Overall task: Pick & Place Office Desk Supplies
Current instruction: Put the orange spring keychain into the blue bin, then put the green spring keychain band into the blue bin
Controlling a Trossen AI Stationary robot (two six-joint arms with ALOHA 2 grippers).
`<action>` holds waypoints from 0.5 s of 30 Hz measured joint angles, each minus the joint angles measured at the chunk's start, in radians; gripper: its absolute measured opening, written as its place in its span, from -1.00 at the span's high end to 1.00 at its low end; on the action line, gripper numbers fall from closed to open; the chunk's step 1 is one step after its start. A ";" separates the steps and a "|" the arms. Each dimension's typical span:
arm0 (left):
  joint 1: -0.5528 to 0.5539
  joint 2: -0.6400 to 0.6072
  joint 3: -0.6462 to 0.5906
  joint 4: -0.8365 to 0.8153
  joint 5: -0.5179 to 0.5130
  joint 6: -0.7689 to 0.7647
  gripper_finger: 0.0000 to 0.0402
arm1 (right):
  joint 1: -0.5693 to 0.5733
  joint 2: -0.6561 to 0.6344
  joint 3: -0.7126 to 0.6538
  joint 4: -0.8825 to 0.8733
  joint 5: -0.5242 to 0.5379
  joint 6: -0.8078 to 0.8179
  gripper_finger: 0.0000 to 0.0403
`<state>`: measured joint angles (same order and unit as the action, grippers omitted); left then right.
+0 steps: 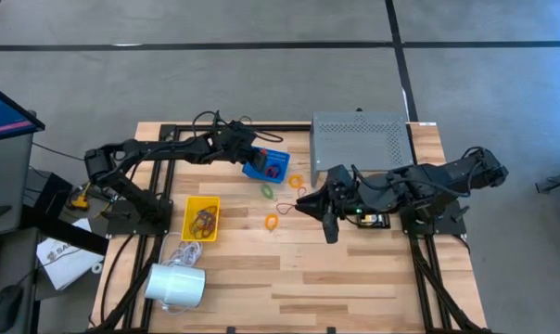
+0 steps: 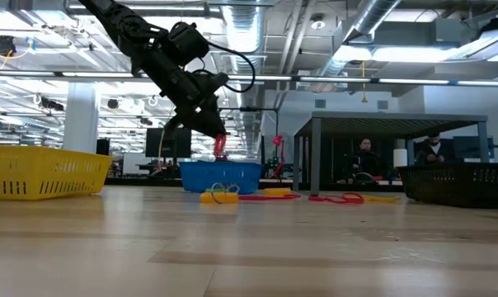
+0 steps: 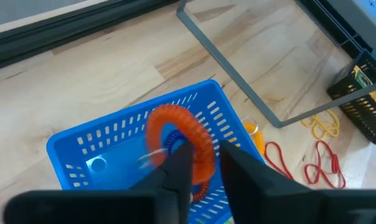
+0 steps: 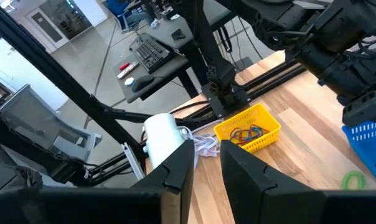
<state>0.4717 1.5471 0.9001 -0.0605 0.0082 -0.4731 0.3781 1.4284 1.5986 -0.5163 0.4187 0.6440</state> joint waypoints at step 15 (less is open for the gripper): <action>-0.001 -0.007 0.000 0.018 0.092 0.047 0.02 | -0.001 0.000 0.000 0.000 0.000 0.002 0.62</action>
<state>0.4709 1.5400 0.9005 -0.0423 0.1003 -0.4257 0.3767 1.4284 1.5986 -0.5159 0.4187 0.6456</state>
